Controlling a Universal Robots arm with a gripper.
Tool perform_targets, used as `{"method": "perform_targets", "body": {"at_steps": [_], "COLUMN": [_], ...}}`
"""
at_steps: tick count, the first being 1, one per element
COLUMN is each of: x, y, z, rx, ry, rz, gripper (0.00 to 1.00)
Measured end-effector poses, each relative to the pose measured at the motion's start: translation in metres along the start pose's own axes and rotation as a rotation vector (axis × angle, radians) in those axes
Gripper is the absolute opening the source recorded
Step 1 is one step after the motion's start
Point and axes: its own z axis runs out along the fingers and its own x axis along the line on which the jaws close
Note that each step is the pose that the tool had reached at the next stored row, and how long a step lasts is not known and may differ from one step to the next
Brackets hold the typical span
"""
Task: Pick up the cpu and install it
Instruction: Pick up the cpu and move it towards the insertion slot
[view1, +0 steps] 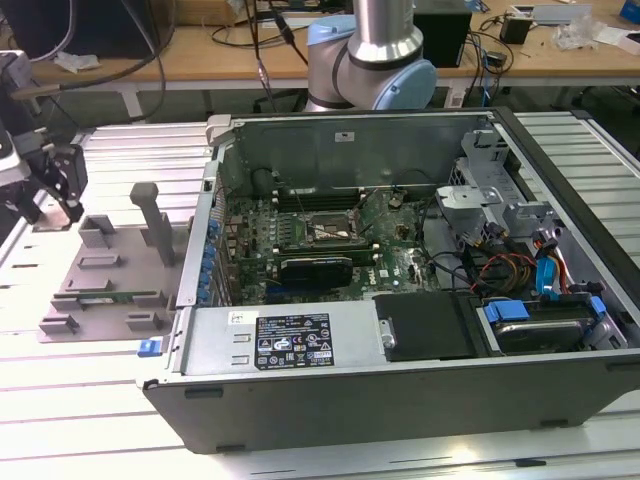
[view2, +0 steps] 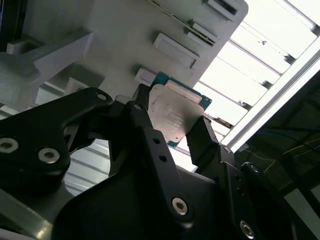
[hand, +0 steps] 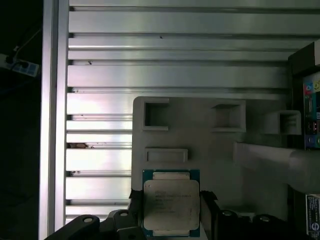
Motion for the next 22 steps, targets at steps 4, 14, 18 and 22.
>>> {"method": "perform_targets", "body": {"at_steps": [4,14,18,22], "x": [-0.0001,-0.0004,-0.0007,-0.0011], "y": [0.0003,0.0011,0.0015,0.002], "z": [-0.006,-0.027,-0.0382,-0.0487], "rx": [0.0,0.0,0.0,0.0], "ry": [0.0,0.0,0.0,0.0], "rz": [0.0,0.0,0.0,0.0], "gripper": [0.54,0.54,0.54,0.54]}}
